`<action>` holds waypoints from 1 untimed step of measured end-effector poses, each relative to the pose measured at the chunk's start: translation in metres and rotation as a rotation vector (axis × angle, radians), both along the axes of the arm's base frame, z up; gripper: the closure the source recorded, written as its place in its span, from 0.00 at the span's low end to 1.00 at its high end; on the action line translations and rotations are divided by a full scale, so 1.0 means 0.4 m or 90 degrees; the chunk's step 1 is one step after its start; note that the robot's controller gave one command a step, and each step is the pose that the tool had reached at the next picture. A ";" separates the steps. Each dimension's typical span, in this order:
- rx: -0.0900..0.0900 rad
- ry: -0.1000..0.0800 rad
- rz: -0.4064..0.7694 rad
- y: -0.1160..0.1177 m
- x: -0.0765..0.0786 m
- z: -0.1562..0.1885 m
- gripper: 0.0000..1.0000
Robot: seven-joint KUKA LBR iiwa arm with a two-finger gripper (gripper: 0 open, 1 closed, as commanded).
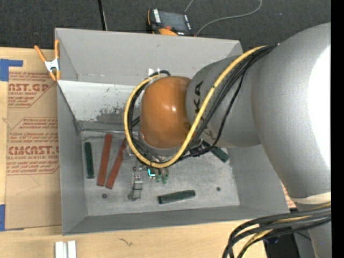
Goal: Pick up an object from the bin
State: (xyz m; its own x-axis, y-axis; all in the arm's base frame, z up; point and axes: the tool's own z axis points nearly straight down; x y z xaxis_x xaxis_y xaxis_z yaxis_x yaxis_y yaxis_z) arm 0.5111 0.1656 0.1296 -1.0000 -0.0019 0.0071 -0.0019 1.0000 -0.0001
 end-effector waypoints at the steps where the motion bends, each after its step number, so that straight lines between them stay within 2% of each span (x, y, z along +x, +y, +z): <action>1: 0.001 -0.006 0.080 0.126 0.160 -0.152 0.00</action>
Offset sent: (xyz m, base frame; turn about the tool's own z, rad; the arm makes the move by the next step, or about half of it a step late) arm 0.0634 0.0487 -0.0596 -0.1237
